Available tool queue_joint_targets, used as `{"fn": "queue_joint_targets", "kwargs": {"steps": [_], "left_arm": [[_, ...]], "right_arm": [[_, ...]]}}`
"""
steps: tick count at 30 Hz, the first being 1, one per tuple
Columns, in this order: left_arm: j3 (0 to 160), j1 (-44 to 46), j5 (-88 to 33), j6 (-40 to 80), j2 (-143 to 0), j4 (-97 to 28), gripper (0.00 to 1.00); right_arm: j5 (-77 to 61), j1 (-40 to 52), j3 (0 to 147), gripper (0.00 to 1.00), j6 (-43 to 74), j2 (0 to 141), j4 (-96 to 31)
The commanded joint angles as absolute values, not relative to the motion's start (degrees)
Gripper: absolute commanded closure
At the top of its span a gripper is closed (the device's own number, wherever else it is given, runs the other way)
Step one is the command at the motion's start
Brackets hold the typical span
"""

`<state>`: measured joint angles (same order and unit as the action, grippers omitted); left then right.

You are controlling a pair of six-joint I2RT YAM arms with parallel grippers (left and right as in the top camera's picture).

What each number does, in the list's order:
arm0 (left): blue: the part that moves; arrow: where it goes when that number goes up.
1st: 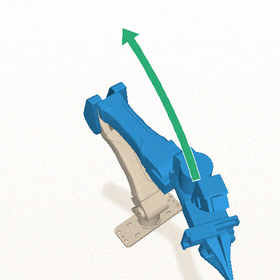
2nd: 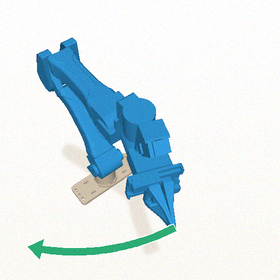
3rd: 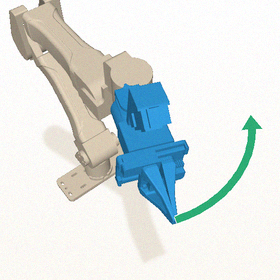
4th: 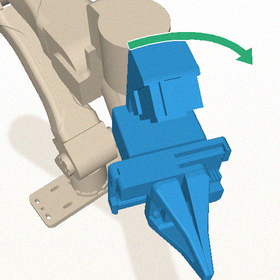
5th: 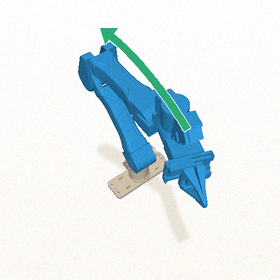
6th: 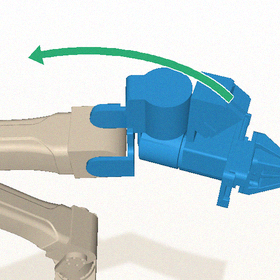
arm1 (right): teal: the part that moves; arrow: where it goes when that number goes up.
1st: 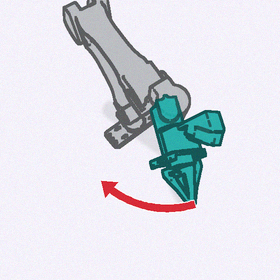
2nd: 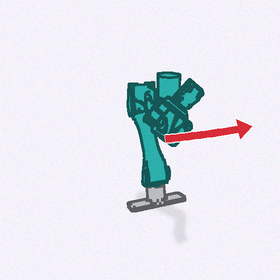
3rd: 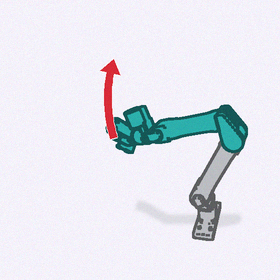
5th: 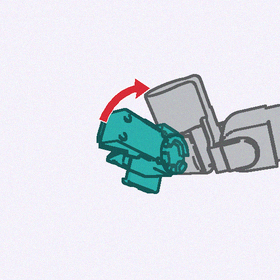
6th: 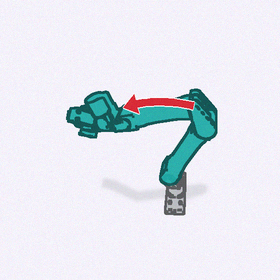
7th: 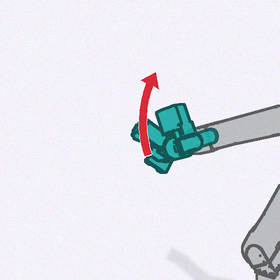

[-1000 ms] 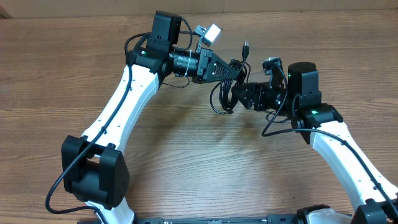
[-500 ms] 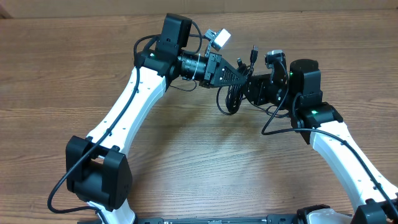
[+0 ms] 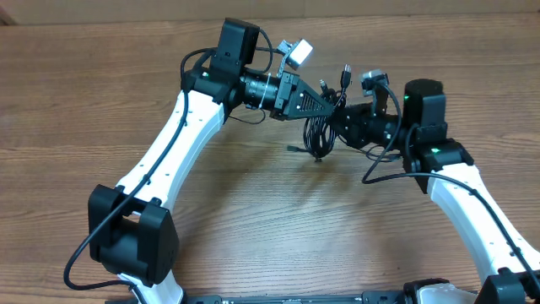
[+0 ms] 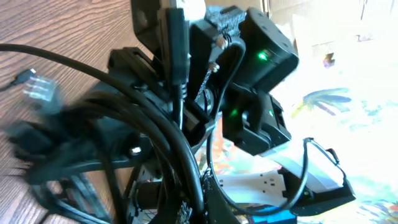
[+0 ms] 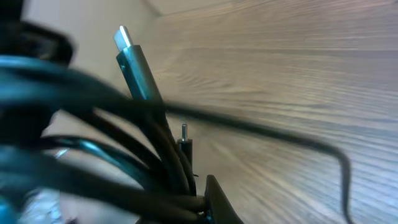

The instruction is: Untangle cables

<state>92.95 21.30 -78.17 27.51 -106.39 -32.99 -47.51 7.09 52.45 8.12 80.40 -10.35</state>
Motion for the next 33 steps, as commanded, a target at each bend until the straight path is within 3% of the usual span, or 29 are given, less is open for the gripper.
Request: {"fn": "queue_joint_targets", "kwargs": {"steps": [1, 8, 14, 21, 30, 33], "left_arm": [[93.84, 19.20, -75.94, 26.76, -105.75, -32.97, 0.95], [93.84, 17.17, -69.87, 25.30, -105.75, -32.99, 0.96], [93.84, 16.88, -64.07, 27.62, -105.75, -30.57, 0.96], [93.84, 16.88, -64.07, 33.47, -105.75, -19.38, 0.96], [93.84, 16.91, -62.96, 33.91, -105.75, -18.06, 0.96], [93.84, 17.32, -61.14, 33.87, -105.75, -18.17, 0.96]], "right_arm": [[-65.71, 5.37, 52.84, 0.96, 3.95, 79.29, -11.14], [-78.72, 3.14, 52.84, 0.96, 1.56, 79.29, -11.25], [-79.46, 5.19, 52.77, 0.96, 1.28, 79.31, -15.00], [-66.30, 8.82, 52.73, 0.96, 0.91, 79.31, -21.89], [-52.03, 9.65, 52.73, 0.96, -0.54, 79.31, -28.47], [-55.18, 9.67, 52.73, 0.96, -2.17, 79.31, -28.45]]}}
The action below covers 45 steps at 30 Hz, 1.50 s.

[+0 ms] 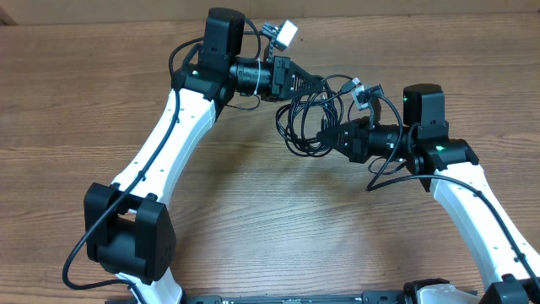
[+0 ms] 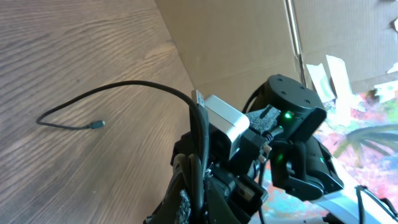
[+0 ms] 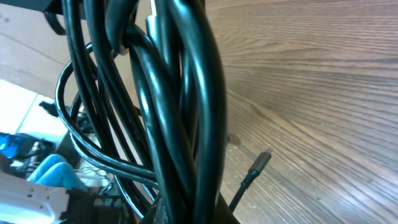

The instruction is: Untangle cables

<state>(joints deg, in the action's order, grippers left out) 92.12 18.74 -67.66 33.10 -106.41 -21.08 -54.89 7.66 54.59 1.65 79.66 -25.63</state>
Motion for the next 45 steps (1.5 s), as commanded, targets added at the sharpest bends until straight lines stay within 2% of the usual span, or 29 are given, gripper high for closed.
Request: {"fn": "queue_joint_targets", "kwargs": {"steps": [1, 10, 16, 18, 20, 21, 22, 24, 26, 28, 31, 34, 39, 42, 45], "left_arm": [[93.84, 17.47, -59.88, 33.85, -105.75, -18.24, 0.96], [93.84, 19.33, -35.44, 33.89, -105.75, -27.40, 0.96], [93.84, 21.12, -29.04, 33.32, -105.75, -33.80, 0.96], [93.84, 21.50, -28.69, 32.75, -105.75, -35.48, 0.92], [93.84, 21.56, -28.47, 31.88, -105.75, -36.67, 0.79], [93.84, 21.45, -28.53, 30.35, -105.75, -36.99, 0.69], [93.86, 21.04, -28.60, 28.53, -105.73, -37.23, 0.52], [94.19, 19.38, -30.83, 25.56, -105.47, -37.28, 0.24], [95.44, 15.62, -36.60, 25.02, -105.12, -37.30, 0.08], [96.68, 12.14, -43.75, 24.88, -105.03, -37.50, 0.02], [97.38, 7.33, -55.96, 20.03, -104.95, -37.85, 0.02], [97.36, 4.73, -65.45, 8.38, -104.92, -42.50, 0.05], [97.34, 6.44, -61.10, -13.89, -104.92, -57.93, 0.05], [97.34, 9.08, -58.04, -20.95, -104.92, -61.78, 0.05], [97.34, 11.77, -52.53, -21.26, -104.92, -60.53, 0.07]], "right_arm": [[-57.78, 9.69, 52.73, 0.96, -4.12, 79.31, -28.77], [-71.09, 9.69, 52.73, 0.96, -10.50, 79.29, -33.54], [-80.51, 9.63, 52.73, 0.96, -10.96, 79.29, -30.83], [-81.25, 9.58, 52.73, 0.96, -10.72, 79.29, -30.20], [-80.07, 9.58, 52.73, 0.96, -10.52, 79.29, -30.11], [-78.74, 9.58, 52.73, 0.96, -10.00, 79.29, -30.11], [-76.58, 9.58, 52.73, 0.96, -8.64, 79.29, -30.04], [-69.73, 9.58, 52.73, 0.96, -4.75, 79.29, -29.87], [-63.26, 9.58, 52.73, 0.96, -2.13, 79.29, -29.19], [-61.52, 9.58, 52.73, 0.96, -0.47, 79.31, -27.49], [-58.30, 9.58, 52.73, 0.96, 4.78, 79.31, -23.38], [-55.02, 9.58, 52.75, 0.96, 8.64, 79.31, -19.81], [-55.02, 9.58, 52.75, 0.96, 14.00, 79.31, -15.94], [-56.51, 9.58, 52.75, 0.96, 15.29, 79.31, -15.94], [-58.15, 9.65, 52.75, 0.96, 17.67, 79.31, -16.21]]}}
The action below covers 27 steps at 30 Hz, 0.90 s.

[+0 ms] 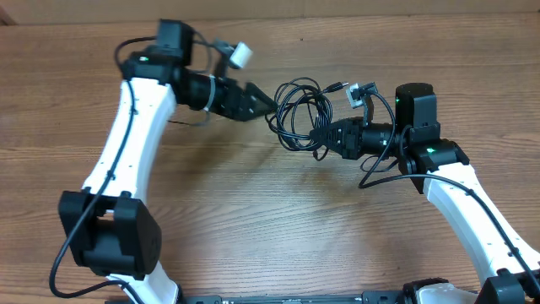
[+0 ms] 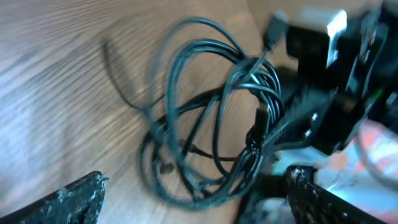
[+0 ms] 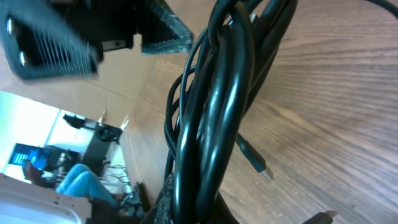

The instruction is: Untangle cables

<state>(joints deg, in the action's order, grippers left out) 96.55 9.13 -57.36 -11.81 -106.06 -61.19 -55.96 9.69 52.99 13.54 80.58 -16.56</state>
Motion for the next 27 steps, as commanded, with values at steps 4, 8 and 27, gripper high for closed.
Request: {"fn": "queue_joint_targets", "kwargs": {"steps": [4, 8, 27], "left_arm": [[97.34, 15.57, -41.60, -21.21, -104.92, -57.87, 0.08], [97.34, 18.76, -32.80, -21.19, -104.92, -54.28, 0.08], [97.23, 20.67, -25.58, -13.43, -105.65, -44.77, 0.96]], "right_arm": [[-59.35, 9.65, 52.75, 0.96, 23.73, 79.31, -16.51], [-62.04, 9.65, 52.75, 0.96, 27.03, 79.31, -16.58], [-68.84, 10.24, 52.73, 0.96, 22.31, 79.31, -16.56]]}}
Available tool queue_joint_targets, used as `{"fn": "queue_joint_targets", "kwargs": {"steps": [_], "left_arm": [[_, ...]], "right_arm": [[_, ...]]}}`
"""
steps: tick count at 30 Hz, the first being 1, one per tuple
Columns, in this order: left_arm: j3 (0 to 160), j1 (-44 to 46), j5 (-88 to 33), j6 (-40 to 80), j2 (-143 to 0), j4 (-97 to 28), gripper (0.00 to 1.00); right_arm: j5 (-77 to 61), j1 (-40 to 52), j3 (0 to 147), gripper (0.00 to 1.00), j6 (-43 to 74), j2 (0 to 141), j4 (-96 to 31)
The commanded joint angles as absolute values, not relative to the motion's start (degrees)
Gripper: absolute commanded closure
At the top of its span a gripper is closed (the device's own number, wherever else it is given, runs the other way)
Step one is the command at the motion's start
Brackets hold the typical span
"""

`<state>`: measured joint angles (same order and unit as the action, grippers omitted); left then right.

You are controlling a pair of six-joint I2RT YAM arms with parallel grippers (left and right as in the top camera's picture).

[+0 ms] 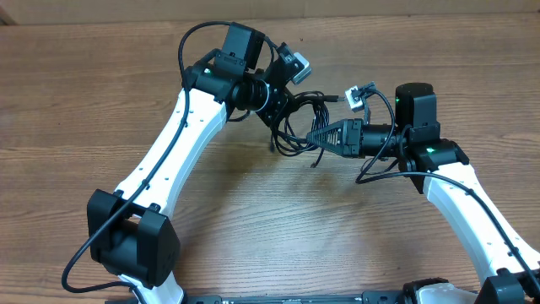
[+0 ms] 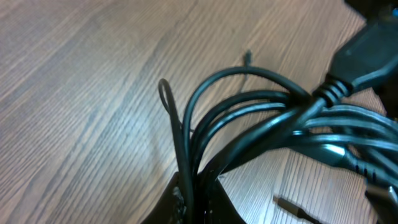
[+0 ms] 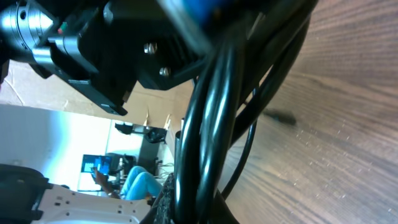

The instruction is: Untangle cables

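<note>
A bundle of black cables (image 1: 297,125) hangs between both grippers above the wooden table (image 1: 253,236). My left gripper (image 1: 283,105) is shut on the bundle's upper left side; in the left wrist view the strands (image 2: 261,118) run straight into the closed left gripper (image 2: 198,202). My right gripper (image 1: 321,135) is shut on the bundle's right side, and in the right wrist view thick loops (image 3: 217,112) rise out of the right gripper (image 3: 198,205). The two grippers are close together, with the left arm's wrist (image 3: 124,43) filling the top of the right wrist view.
Loose cable ends dangle from the bundle toward the table (image 1: 274,148). A small plug (image 2: 292,205) lies on the wood under the left gripper. A cardboard wall runs along the table's far edge (image 1: 380,7).
My left gripper was open and off to the left of the bundle. It now sits at the bundle's upper left and is shut on the cables. The right gripper kept its hold.
Both grippers first held the bundle close together at the table's back. Then the loops were spread between them. After that the left gripper was open and away to the left while the right held the bundle alone. Now both are shut on it again.
</note>
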<state>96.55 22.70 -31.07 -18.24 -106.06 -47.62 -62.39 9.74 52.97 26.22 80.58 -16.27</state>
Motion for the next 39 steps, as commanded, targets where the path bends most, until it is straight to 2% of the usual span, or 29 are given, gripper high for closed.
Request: {"fn": "queue_joint_targets", "kwargs": {"steps": [1, 8, 15, 25, 26, 29, 32, 37, 39], "left_arm": [[97.23, 20.67, -25.56, -10.81, -105.65, -43.83, 0.96], [97.21, 20.51, -24.38, 1.67, -105.65, -42.98, 0.96], [97.21, 20.51, -24.40, 12.32, -105.65, -42.61, 0.96], [97.21, 21.02, -24.43, 11.53, -105.65, -46.89, 0.96], [97.21, 21.04, -24.40, 11.53, -105.65, -47.42, 0.96], [97.21, 21.02, -24.16, 11.60, -105.65, -47.97, 0.96], [97.21, 21.02, -23.00, 11.62, -105.65, -47.94, 0.96], [97.21, 21.02, -22.28, 11.88, -105.65, -47.97, 0.96], [97.21, 21.02, -22.24, 12.16, -105.65, -47.94, 0.96]], "right_arm": [[-69.28, 10.50, 52.73, 0.96, 21.19, 79.31, -16.53], [-80.23, 11.35, 52.73, 0.96, 8.80, 79.31, -16.16], [-82.59, 11.35, 52.73, 0.96, 7.14, 79.31, -14.17], [-78.32, 10.85, 52.73, 0.96, 7.70, 79.31, -8.16], [-76.62, 10.85, 52.73, 0.95, 8.03, 79.31, -8.16], [-71.09, 10.85, 52.75, 0.80, 10.76, 79.31, -8.19], [-66.28, 10.85, 52.73, 0.74, 13.10, 79.31, -8.19], [-60.53, 10.85, 52.73, 0.55, 15.27, 79.31, -8.51], [-58.39, 10.85, 52.73, 0.51, 15.27, 79.31, -9.39]]}}
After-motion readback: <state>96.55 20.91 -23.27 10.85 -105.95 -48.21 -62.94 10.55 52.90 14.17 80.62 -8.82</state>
